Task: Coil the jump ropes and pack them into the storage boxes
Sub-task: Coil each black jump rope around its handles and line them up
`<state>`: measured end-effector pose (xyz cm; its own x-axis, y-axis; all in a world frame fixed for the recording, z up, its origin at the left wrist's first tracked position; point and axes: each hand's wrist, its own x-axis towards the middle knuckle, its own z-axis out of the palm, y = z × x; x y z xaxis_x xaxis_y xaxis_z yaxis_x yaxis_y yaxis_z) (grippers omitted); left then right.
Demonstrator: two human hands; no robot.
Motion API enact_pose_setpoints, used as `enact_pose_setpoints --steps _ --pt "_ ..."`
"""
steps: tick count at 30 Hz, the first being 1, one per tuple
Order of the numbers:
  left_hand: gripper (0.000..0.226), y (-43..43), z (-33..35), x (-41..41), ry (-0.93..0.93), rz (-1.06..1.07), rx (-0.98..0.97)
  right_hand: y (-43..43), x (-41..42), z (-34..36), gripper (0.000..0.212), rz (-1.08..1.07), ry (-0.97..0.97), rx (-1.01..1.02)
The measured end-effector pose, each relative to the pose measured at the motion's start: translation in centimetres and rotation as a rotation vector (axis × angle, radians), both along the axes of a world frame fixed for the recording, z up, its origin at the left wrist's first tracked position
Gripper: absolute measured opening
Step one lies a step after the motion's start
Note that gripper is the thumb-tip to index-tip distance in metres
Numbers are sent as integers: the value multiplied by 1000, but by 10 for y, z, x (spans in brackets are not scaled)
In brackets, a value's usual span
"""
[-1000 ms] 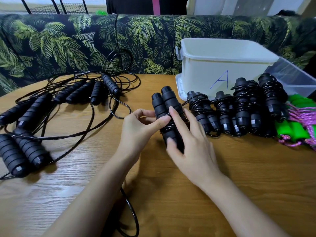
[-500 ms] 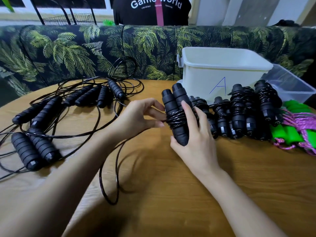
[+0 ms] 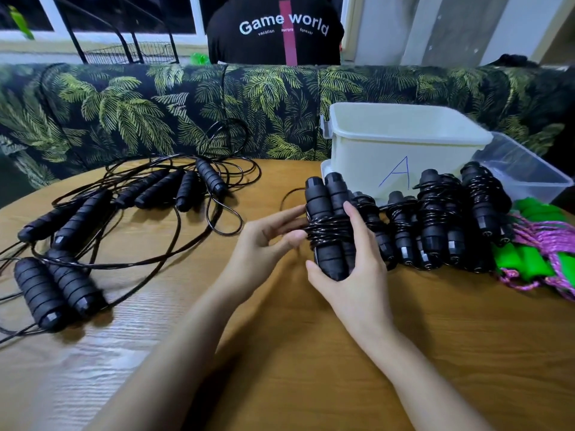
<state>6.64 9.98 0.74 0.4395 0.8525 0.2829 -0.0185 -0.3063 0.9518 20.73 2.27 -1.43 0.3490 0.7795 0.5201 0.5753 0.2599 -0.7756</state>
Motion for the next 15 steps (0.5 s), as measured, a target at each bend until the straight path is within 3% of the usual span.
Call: enact_pose_setpoints --steps 3,7,12,15 --pt "39 -4 0 1 -156 -14 -129 0 1 0 93 47 17 -20" --pt "41 -6 0 -3 -244 20 -207 1 2 -1 90 9 -116 -32" --pt "42 -13 3 -5 -271 103 -184 -2 -2 0 78 1 -260 -58" --pt "43 -17 6 -5 -252 130 -154 -6 -9 3 83 -57 -341 -118"
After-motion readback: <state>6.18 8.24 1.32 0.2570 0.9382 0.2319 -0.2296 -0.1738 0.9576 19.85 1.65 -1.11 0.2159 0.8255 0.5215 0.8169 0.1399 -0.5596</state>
